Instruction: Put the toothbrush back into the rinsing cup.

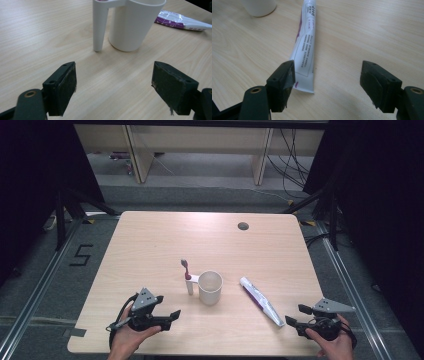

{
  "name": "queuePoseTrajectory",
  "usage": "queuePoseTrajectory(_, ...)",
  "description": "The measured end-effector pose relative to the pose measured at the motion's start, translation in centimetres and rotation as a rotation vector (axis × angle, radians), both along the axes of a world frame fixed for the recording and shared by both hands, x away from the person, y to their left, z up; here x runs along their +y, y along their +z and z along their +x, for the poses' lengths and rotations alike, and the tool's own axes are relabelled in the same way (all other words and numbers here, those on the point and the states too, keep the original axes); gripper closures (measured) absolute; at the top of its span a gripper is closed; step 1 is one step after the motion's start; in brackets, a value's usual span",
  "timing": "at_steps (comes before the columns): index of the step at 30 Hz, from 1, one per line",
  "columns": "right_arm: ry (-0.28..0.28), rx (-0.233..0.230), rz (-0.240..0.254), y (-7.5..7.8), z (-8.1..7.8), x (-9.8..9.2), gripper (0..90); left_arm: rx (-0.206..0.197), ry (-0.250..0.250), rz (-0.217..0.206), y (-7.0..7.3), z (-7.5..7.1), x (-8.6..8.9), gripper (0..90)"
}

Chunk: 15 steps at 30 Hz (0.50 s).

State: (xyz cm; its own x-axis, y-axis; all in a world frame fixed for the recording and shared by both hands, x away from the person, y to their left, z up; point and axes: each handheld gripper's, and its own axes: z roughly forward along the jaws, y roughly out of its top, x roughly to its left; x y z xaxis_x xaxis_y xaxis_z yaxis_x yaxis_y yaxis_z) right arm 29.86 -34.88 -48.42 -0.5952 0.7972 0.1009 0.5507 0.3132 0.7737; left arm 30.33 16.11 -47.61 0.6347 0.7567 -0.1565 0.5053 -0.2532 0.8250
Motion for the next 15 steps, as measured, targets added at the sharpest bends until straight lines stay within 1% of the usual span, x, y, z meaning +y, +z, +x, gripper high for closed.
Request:
queuePoseTrajectory(1, 0.001, 0.004, 0.007, 0.1, -0.1, 0.0, 29.3, 0.003, 0.002, 0.007, -0.1, -0.2, -0.1, 19.9)
queuePoseTrajectory(2, 0.003, 0.004, 0.003, 0.1, 0.0, 0.0, 29.7, 0.004, 0.000, 0.005, -0.2, -0.4, -0.1, 19.8)
queuePoseTrajectory(3, 0.004, 0.018, 0.019, 0.0, -0.1, 0.1, 30.0, 0.002, 0.004, 0.001, -0.4, -0.5, -0.2, 19.6)
queuePoseTrajectory(4, 0.006, 0.002, 0.003, 0.0, 0.0, 0.0, 30.2, 0.008, -0.006, 0.011, -0.5, -0.6, -0.2, 19.5)
queuePoseTrajectory(5, 0.006, 0.002, 0.003, 0.0, 0.0, 0.0, 30.2, 0.009, -0.009, 0.008, -0.6, -0.7, -0.3, 19.5)
queuePoseTrajectory(6, 0.006, 0.004, 0.004, 0.0, 0.0, 0.0, 30.5, 0.014, -0.012, 0.020, -0.7, -0.9, -0.3, 19.5)
queuePoseTrajectory(7, 0.010, 0.006, 0.011, 0.1, -0.1, 0.0, 30.8, 0.020, -0.016, 0.018, -1.0, -1.1, -0.4, 19.3)
queuePoseTrajectory(9, 0.009, 0.002, 0.012, 0.1, -0.1, 0.0, 30.9, 0.019, -0.023, 0.016, -1.1, -1.2, -0.5, 19.1)
queuePoseTrajectory(10, 0.009, 0.001, 0.014, 0.1, -0.1, 0.0, 31.3, 0.028, -0.020, 0.017, -1.3, -1.3, -0.6, 18.8)
queuePoseTrajectory(12, 0.011, 0.001, 0.014, 0.1, -0.1, 0.0, 31.5, 0.024, -0.022, 0.019, -1.4, -1.4, -0.6, 18.2)
queuePoseTrajectory(13, 0.010, 0.001, 0.013, 0.1, -0.1, 0.1, 31.9, 0.026, -0.025, 0.037, -1.4, -1.5, -0.5, 18.0)
queuePoseTrajectory(15, 0.013, 0.000, 0.008, 0.1, -0.2, 0.1, 32.5, 0.024, -0.027, 0.038, -1.4, -1.6, -0.5, 17.5)
